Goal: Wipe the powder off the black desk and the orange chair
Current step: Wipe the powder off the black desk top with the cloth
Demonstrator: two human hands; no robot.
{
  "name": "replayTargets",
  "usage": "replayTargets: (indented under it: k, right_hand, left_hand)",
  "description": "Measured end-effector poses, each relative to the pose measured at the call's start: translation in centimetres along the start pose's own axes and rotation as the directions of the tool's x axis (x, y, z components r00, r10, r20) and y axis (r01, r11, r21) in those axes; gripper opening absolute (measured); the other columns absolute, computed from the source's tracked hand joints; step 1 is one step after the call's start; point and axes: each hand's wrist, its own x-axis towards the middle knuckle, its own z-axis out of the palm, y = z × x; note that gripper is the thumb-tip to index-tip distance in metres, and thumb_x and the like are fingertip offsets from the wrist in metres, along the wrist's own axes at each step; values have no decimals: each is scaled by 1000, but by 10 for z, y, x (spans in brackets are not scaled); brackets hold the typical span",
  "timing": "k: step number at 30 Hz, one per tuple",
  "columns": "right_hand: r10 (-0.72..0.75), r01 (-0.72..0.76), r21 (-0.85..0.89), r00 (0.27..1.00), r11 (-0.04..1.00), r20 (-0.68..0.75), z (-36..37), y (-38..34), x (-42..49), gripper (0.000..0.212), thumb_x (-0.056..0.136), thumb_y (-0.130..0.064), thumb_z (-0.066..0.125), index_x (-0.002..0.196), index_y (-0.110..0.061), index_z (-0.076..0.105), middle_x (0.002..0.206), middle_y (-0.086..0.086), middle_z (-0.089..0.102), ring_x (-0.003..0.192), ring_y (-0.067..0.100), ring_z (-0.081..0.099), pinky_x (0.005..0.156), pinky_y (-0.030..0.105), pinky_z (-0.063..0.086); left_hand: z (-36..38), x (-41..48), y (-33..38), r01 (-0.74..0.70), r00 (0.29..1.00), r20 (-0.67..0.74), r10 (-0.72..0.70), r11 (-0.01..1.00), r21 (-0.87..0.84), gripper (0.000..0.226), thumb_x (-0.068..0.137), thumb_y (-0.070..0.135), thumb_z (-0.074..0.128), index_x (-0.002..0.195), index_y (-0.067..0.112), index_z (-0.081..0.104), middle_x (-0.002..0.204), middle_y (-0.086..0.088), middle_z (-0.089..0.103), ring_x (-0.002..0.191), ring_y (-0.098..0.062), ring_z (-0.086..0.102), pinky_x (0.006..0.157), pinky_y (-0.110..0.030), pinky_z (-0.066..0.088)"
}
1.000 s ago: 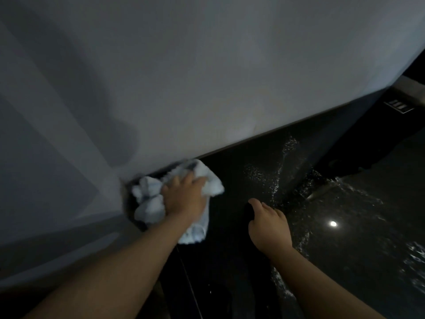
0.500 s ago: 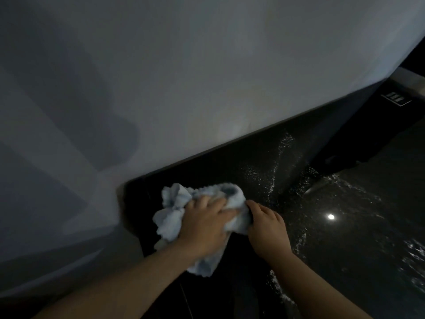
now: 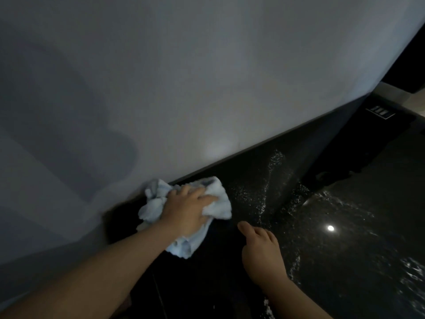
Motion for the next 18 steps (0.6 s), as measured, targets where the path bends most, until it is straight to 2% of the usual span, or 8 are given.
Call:
replayTargets:
  k: [3, 4, 5, 8, 10, 12, 15, 18]
  right_hand:
    - [12, -12, 17, 1000, 1000, 13, -3, -3, 2, 54, 92, -12, 32, 143, -29, 27, 143, -5, 42, 132, 12, 32, 114, 30, 12]
    - [9, -9, 21, 1000, 1000, 21, -3, -3, 3, 54, 92, -13, 33, 144, -28, 27, 143, -4, 42, 132, 12, 32, 114, 30, 13]
    - [1, -1, 19, 999, 1000, 32, -4, -2, 3, 55, 92, -14, 33, 145, -27, 26, 145, -4, 41, 133, 13, 31, 114, 30, 13]
    - [-31, 31, -17, 999, 999, 41, -3, 1, 0, 57, 92, -15, 34, 147, -24, 24, 148, -5, 37, 135, 11, 28, 113, 26, 12]
    - [-39, 40, -10, 998, 999, 39, -4, 0, 0, 58, 91, -15, 34, 147, -26, 24, 148, -5, 37, 135, 11, 28, 113, 25, 11]
    - [-41, 41, 13, 998, 999, 51, -9, -3, 1, 58, 92, -17, 37, 147, -29, 24, 147, -3, 39, 135, 13, 29, 112, 25, 14]
    - [-78, 81, -53, 995, 995, 57, -18, -2, 3, 56, 92, -22, 40, 145, -33, 25, 150, -4, 32, 139, 15, 24, 113, 30, 13]
    - [-4, 9, -250, 1000, 968, 19, -27, 11, 5, 55, 94, -31, 39, 146, -33, 20, 159, -2, -3, 146, 24, -5, 115, 49, 6]
  left_hand:
    - [-14, 23, 7, 432, 902, 19, -431, 902, -24, 42, 93, 48, 38, 135, 39, 34, 142, 4, 33, 126, -29, 34, 101, -46, 30]
    - [-16, 25, 20, 468, 884, 26, -467, 883, -46, 41, 93, 47, 38, 134, 39, 34, 142, 3, 33, 126, -30, 32, 100, -46, 29]
    - [-12, 21, 34, 426, 905, 22, -426, 903, -53, 40, 93, 46, 39, 132, 39, 35, 142, 3, 32, 126, -30, 31, 99, -45, 28]
    - [11, -19, 63, 78, 997, 10, -78, 997, -29, 45, 86, 48, 42, 129, 44, 33, 141, 8, 32, 123, -28, 31, 93, -41, 25]
    - [9, -23, 43, 10, 1000, -17, -10, 1000, -5, 48, 85, 49, 43, 131, 44, 33, 140, 10, 34, 123, -25, 33, 93, -39, 27]
    - [1, -9, 11, 159, 986, -53, -156, 986, 59, 46, 89, 47, 42, 134, 43, 34, 140, 8, 35, 124, -25, 36, 98, -40, 31]
    - [-16, 11, -17, 460, 888, -11, -460, 888, 12, 43, 94, 48, 37, 136, 42, 31, 142, 4, 32, 128, -27, 32, 106, -49, 29]
    - [-12, 9, 16, 469, 882, -22, -471, 881, -56, 38, 94, 45, 36, 132, 43, 34, 142, 5, 34, 126, -30, 33, 103, -49, 27]
